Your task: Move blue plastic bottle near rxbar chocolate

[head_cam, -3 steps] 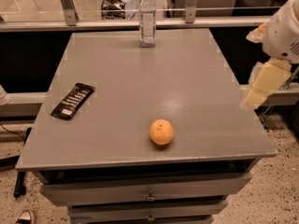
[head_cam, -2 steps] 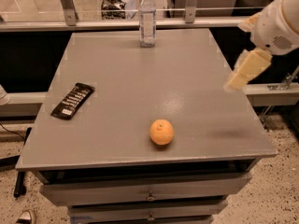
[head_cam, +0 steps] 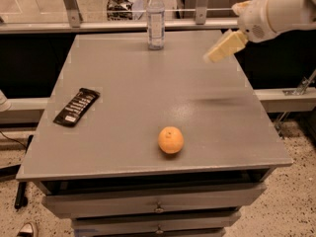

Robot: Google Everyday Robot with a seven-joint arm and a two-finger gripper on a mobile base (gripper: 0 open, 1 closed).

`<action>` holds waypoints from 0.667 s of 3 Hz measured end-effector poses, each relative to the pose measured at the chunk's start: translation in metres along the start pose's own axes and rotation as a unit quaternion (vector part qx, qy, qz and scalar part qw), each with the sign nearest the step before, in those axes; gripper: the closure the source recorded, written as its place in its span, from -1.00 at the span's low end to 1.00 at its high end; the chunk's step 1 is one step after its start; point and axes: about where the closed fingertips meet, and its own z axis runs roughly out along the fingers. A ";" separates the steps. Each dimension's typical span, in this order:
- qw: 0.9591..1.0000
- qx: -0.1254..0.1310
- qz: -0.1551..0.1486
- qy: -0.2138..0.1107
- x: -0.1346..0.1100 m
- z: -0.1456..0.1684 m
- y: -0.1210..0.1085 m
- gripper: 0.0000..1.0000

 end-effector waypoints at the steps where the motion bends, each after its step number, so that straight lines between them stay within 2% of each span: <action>1: 0.994 -0.008 0.071 -0.083 -0.023 0.061 -0.019 -1.00; 2: 0.980 -0.016 0.139 -0.145 -0.051 0.106 -0.037 -1.00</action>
Offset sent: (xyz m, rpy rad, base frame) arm 0.1434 0.1054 -0.0010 0.5944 0.0448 -0.0535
